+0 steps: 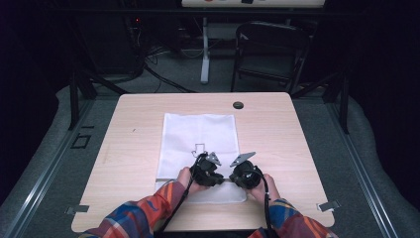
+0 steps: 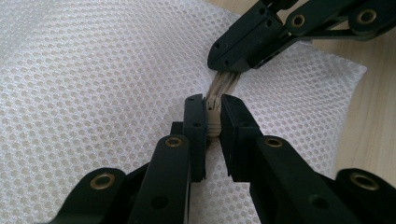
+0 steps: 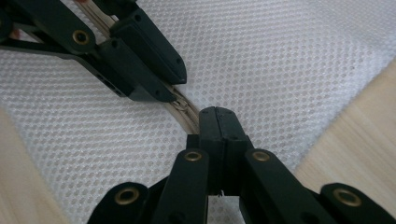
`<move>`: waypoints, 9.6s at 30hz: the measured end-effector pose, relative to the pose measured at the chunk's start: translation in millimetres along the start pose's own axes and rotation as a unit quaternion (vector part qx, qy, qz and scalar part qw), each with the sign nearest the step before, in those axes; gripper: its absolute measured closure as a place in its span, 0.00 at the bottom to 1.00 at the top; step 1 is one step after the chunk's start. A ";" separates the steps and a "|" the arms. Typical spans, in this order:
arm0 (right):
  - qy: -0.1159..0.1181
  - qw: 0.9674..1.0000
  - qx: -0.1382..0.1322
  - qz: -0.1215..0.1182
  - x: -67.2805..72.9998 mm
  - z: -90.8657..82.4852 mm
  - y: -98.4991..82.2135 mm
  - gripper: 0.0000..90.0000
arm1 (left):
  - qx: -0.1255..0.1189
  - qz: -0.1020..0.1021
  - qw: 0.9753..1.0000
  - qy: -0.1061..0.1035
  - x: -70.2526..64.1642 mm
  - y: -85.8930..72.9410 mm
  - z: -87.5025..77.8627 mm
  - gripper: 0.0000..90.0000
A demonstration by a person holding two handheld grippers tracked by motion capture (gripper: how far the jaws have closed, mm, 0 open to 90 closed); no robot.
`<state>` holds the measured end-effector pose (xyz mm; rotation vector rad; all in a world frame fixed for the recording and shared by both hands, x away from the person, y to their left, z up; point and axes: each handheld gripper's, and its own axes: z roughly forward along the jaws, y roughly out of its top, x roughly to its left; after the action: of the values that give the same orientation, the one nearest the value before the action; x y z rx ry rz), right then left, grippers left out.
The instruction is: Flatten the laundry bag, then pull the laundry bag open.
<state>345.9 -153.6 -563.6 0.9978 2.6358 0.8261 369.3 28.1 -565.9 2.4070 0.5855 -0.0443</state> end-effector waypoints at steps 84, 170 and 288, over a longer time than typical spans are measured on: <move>0.024 0.999 0.026 -0.013 -4.1 3.4 8.1 1.00 | 0.004 -0.023 1.000 0.011 12.4 -25.3 -30.3 0.90; 0.012 0.999 0.027 -0.013 -4.9 2.2 6.7 1.00 | 0.016 -0.010 0.999 0.027 11.3 -31.1 -33.9 0.90; 0.017 0.999 0.035 -0.017 -5.8 0.5 6.5 1.00 | 0.036 -0.120 0.988 0.089 53.7 -109.0 -123.3 0.90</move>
<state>354.0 -153.2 -560.4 0.9605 2.7208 0.7545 357.5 199.3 -542.8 2.4115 0.9708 0.0478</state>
